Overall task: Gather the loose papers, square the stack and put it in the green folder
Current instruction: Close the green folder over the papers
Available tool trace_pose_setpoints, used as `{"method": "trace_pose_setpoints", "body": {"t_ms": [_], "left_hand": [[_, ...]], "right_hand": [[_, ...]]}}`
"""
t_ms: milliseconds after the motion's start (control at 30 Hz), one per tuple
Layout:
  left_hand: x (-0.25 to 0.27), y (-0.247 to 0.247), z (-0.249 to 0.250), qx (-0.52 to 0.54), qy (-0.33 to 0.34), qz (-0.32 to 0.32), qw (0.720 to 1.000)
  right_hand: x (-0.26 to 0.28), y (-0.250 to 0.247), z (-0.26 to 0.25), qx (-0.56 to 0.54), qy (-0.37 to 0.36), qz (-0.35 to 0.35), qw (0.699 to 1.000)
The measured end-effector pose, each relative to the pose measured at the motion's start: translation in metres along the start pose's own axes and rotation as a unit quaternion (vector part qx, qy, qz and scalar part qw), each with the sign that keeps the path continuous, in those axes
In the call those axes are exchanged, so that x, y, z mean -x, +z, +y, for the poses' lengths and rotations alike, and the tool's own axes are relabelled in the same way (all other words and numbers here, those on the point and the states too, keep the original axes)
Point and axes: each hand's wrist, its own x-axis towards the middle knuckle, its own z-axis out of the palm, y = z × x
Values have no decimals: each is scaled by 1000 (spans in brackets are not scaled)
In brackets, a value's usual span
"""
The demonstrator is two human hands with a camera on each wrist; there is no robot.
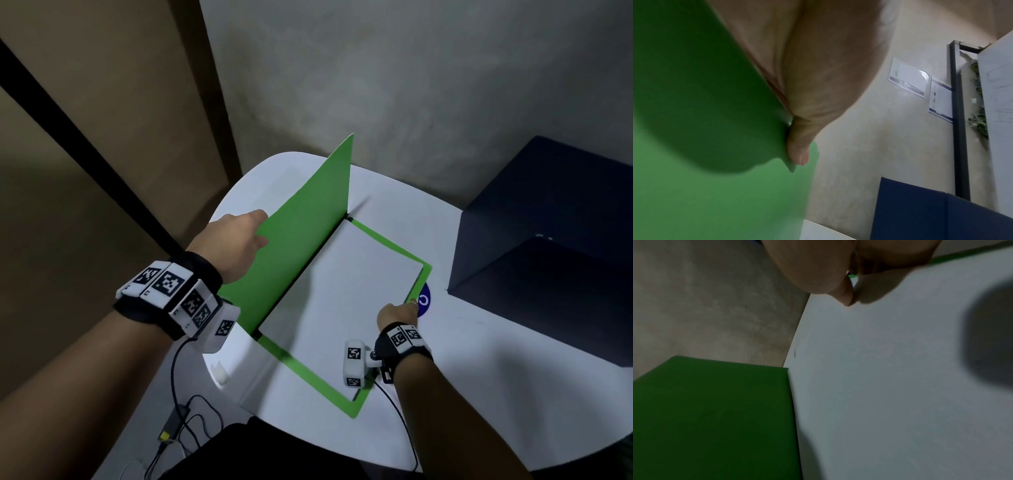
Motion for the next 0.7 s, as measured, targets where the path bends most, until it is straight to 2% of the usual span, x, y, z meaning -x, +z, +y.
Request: {"method": "trace_pose_setpoints", "body": {"t_ms": [200, 300, 467, 567, 700], "left_hand": [[5, 10, 10, 6, 17, -23, 1000], [11, 13, 15, 30, 39, -31, 998], [34, 25, 36, 69, 95, -79, 990], [42, 47, 56, 56, 133, -113, 983], [48, 83, 86, 27, 171, -137, 975]], "right_hand": [[-1, -12, 9, 80, -31, -32, 996], [2, -14, 6, 72, -59, -19, 996], [5, -23, 6, 31, -54, -46, 997], [-6, -33, 15, -31, -44, -114, 992], [-2, -56, 26, -187, -1, -221, 957]]}}
